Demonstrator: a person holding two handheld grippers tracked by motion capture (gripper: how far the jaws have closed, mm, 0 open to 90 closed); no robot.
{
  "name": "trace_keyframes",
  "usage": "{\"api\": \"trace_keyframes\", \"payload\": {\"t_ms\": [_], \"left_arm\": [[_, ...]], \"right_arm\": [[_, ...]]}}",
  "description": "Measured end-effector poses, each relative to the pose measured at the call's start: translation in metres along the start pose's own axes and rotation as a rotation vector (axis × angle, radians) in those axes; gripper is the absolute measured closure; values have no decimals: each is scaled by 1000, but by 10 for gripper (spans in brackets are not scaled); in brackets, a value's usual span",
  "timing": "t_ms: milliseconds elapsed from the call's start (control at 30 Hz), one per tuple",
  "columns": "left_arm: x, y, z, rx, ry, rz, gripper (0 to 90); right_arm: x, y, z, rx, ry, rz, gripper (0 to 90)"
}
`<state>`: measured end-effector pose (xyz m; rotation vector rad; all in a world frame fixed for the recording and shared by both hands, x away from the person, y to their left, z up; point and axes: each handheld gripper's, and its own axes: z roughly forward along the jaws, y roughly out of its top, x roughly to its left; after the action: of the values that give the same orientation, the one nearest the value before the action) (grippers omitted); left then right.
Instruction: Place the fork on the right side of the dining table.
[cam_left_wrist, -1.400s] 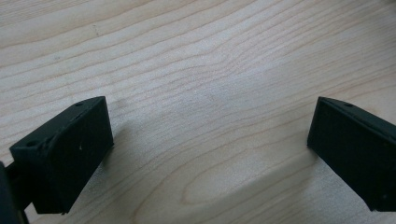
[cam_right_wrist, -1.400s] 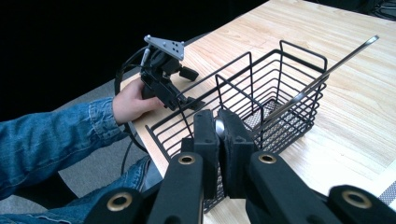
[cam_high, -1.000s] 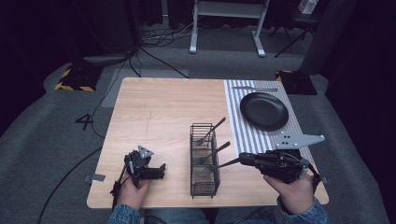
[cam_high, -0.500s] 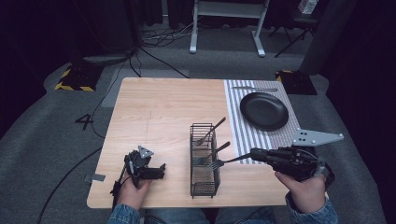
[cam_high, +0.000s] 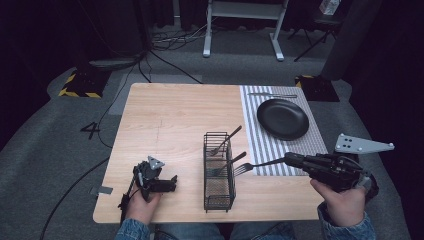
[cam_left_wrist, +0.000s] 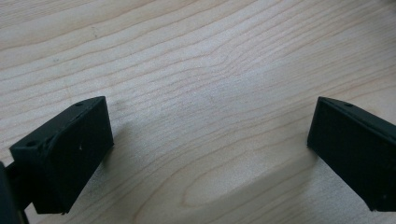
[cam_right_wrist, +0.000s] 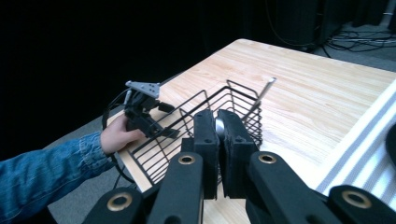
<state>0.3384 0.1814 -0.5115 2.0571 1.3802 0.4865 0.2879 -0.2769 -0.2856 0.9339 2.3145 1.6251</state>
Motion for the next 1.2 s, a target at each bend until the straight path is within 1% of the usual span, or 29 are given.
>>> {"api": "trace_keyframes", "payload": {"t_ms": [233, 400, 500, 600, 733, 867, 933, 1000, 1200], "left_arm": [[0, 0, 0, -1, 1, 1, 3], [0, 0, 0, -1, 1, 2, 3], [0, 0, 0, -2, 1, 2, 2], [0, 0, 0, -2, 1, 2, 3], [0, 0, 0, -2, 1, 2, 2], [0, 0, 0, -2, 1, 2, 2], [0, 0, 0, -2, 1, 2, 3], [0, 0, 0, -2, 1, 2, 3], [0, 0, 0, -1, 1, 2, 3]], "right_arm": [[-13, 1, -7, -10, -40, 19, 866], [-28, 0, -10, -12, -77, 41, 866], [-37, -1, -11, -14, -107, 52, 866], [-47, -2, -12, -16, -123, 71, 866], [-59, -5, -12, -16, -142, 95, 866], [-69, -6, -10, -11, -162, 111, 866], [-77, -7, -9, -9, -180, 122, 866], [-78, -7, -9, -9, -184, 125, 866], [-95, -13, -5, -4, -202, 162, 866]]}}
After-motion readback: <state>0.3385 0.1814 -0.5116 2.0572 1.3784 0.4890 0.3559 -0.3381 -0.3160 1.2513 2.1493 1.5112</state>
